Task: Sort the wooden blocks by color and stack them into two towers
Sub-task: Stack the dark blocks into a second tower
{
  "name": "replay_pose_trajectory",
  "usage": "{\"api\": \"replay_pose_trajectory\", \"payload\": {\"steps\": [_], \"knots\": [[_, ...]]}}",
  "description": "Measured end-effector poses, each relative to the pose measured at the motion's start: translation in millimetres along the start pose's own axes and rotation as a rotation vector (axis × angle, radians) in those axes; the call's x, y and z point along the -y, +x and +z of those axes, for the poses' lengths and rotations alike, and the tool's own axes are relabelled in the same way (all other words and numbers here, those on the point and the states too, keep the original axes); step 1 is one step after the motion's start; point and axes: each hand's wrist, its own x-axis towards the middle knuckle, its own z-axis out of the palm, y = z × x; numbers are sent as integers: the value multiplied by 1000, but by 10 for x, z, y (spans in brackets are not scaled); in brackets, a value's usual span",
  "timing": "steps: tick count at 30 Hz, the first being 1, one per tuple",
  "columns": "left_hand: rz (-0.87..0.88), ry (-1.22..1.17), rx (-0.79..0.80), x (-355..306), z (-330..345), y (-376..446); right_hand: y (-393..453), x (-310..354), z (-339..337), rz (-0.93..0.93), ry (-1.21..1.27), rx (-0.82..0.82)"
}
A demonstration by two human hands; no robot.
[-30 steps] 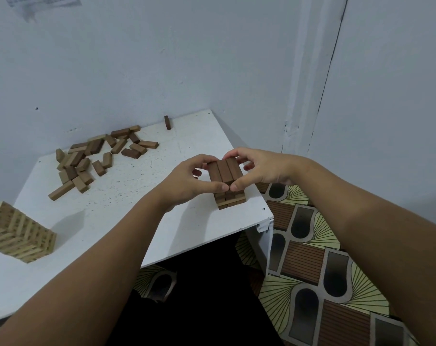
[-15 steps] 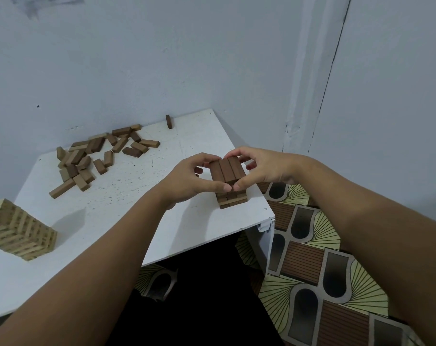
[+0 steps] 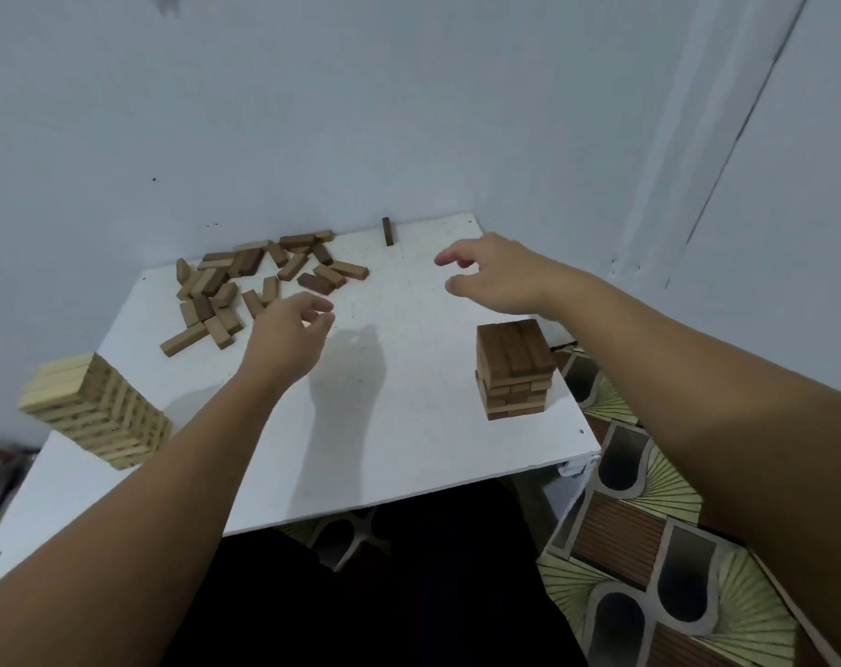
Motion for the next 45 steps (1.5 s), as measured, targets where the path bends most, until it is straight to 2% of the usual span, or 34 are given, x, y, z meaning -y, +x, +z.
{"api": "replay_pose_trajectory", "payload": {"steps": [4, 8, 12, 20, 27, 31, 34, 38, 42, 45], "knots": [[-21, 167, -10, 269, 39, 246, 463, 322, 205, 14, -245, 134], [-33, 346, -18, 420, 183, 571, 1030, 453, 471, 4, -368, 199], [44, 418, -88, 444, 388, 913, 1576, 380, 665, 47, -480, 245], [172, 406, -163, 484, 819, 1290, 2282, 153, 788, 103, -528, 103], [254, 381, -276, 569, 898, 1327, 2574, 41, 831, 79, -614, 80], [339, 323, -240, 522, 863, 1306, 2565, -1, 822, 32, -481, -104], [320, 293, -226, 497, 840, 1272, 2474, 6, 776, 103, -279, -181], [258, 284, -261, 485, 825, 1264, 2365, 0, 703, 223, 48, -151], [284, 303, -269, 504, 840, 1268, 2297, 74, 700, 262, 145, -60], [262, 331, -233, 508, 828, 1253, 2182, 122, 754, 241, 81, -19]]}}
